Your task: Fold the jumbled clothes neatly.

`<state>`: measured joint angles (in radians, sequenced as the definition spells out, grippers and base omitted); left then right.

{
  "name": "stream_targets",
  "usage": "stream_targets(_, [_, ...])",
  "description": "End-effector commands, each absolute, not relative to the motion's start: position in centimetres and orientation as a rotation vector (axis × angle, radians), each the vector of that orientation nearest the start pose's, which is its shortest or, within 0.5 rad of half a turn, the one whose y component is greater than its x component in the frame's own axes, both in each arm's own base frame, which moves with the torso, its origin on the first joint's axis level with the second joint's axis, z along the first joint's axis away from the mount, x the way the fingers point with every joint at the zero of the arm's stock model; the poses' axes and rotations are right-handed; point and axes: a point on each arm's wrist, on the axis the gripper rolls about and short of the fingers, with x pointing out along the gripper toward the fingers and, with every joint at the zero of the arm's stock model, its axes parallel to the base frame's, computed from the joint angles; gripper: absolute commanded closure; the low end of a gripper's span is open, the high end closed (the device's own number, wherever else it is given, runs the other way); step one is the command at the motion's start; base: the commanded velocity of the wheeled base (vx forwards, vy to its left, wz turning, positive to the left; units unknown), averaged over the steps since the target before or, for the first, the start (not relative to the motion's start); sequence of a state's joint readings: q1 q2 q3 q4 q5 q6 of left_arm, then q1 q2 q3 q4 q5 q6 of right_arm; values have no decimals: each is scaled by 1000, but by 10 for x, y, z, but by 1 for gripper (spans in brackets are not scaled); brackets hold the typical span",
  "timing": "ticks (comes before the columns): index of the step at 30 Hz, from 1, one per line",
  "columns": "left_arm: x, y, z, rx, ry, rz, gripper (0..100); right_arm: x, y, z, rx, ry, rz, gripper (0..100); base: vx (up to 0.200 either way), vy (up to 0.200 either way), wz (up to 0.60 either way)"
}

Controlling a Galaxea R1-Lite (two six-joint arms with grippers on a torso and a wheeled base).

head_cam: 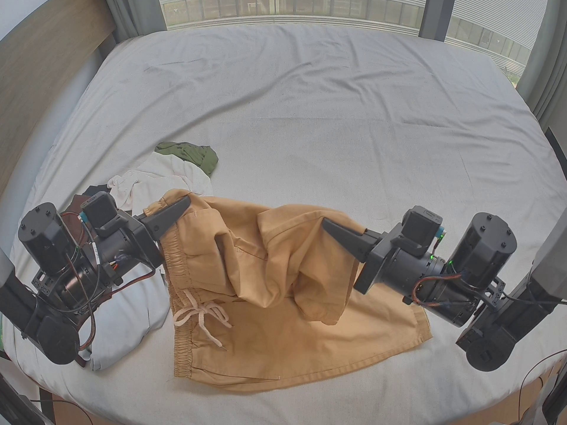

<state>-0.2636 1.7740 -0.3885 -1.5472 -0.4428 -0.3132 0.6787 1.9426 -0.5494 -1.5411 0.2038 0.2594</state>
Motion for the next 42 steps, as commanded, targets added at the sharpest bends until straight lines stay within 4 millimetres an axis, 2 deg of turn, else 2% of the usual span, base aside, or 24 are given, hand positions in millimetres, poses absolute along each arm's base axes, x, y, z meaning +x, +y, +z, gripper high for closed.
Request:
stream_targets(1, [262, -66, 153, -269, -51, -767, 100, 245, 186, 151, 295, -83, 866, 100, 0, 0, 0])
stream_targets(8, [273, -54, 158, -258, -89, -730, 100, 248, 181, 150, 292, -79, 850, 100, 0, 0, 0])
stream_targets(12, [277, -41, 160, -256, -102, -688, 100, 257, 168, 152, 288, -94, 816, 100, 0, 0, 0])
stream_targets(17, [279, -35, 158, -255, -97, -667, 100, 260, 157, 158, 285, -115, 802, 100, 0, 0, 0])
stream_targets(27, [280, -34, 154, -256, -86, -660, 100, 270, 140, 160, 277, -134, 763, 100, 0, 0, 0])
stream_targets(42, [279, -27, 154, -255, -85, -636, 100, 279, 120, 183, 289, -226, 705, 100, 0, 0, 0])
